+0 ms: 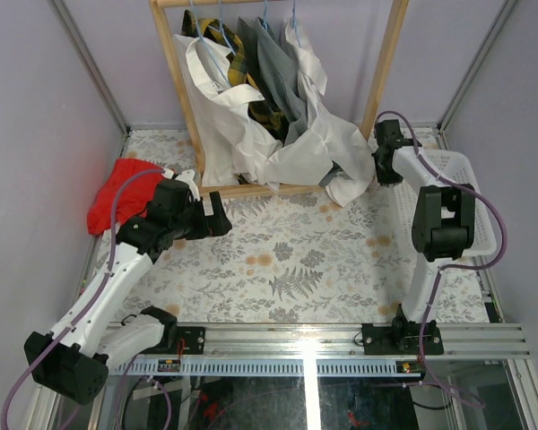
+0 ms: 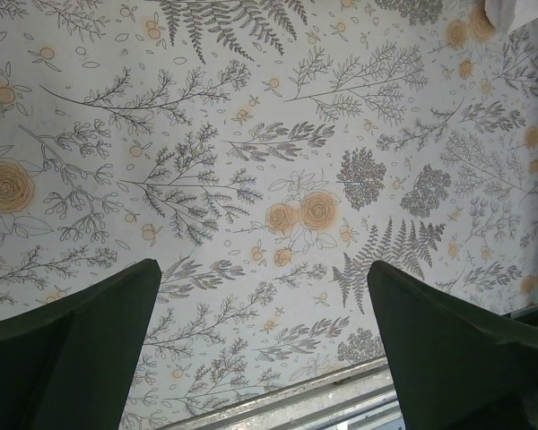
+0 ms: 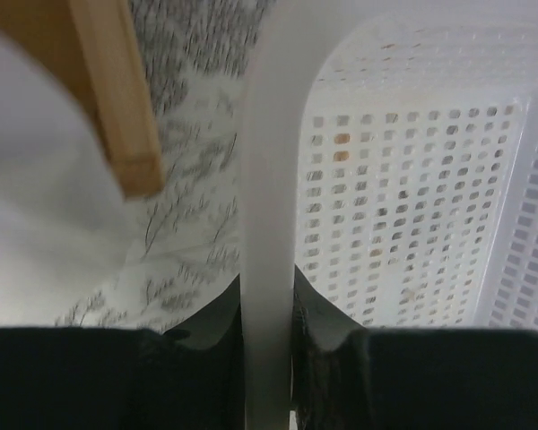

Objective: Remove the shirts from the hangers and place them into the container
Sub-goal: Move the bin to the corner of the board.

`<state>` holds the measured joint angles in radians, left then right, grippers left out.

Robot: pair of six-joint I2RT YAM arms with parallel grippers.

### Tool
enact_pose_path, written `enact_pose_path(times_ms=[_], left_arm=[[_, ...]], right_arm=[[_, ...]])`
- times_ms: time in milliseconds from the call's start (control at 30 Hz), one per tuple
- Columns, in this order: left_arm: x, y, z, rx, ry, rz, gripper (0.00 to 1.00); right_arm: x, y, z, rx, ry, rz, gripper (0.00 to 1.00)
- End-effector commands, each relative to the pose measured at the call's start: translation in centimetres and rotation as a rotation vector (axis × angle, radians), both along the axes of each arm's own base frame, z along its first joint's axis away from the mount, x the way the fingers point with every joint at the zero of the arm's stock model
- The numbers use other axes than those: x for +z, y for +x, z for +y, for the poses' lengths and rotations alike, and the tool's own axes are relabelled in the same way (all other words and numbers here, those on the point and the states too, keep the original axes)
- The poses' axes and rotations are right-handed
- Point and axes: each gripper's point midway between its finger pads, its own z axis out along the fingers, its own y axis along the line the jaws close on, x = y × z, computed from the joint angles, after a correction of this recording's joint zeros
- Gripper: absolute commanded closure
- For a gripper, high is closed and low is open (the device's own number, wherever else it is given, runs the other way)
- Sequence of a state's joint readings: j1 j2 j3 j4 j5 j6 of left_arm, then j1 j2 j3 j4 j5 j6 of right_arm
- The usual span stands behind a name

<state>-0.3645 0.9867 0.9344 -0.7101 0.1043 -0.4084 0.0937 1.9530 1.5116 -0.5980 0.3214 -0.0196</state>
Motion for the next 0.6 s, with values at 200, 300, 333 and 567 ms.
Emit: enact_pose_path(times_ms=[200, 300, 333, 567], left_arm=[[0.6, 0.2, -0.1, -0.033, 0.015, -0.013, 0.00], [0.5, 0.0, 0.3, -0.010, 0.015, -0.015, 0.00], [0.5, -0.1, 0.3, -0.001, 0.012, -0.016, 0.00], [1.6, -0.5, 0.4, 0.052, -0.040, -0.031, 0.00]], right_arm=[[1.5, 7.7, 0.1, 0.129, 0.044, -0.103, 0.90], [2.1, 7.7, 0.6, 0.139, 0.070, -0.106, 0.62], [2.8, 7.3, 1.0, 0.140, 0.092, -0.109, 0.51], [11.1, 2.6, 1.6, 0.042, 0.181, -0.291, 0.23]])
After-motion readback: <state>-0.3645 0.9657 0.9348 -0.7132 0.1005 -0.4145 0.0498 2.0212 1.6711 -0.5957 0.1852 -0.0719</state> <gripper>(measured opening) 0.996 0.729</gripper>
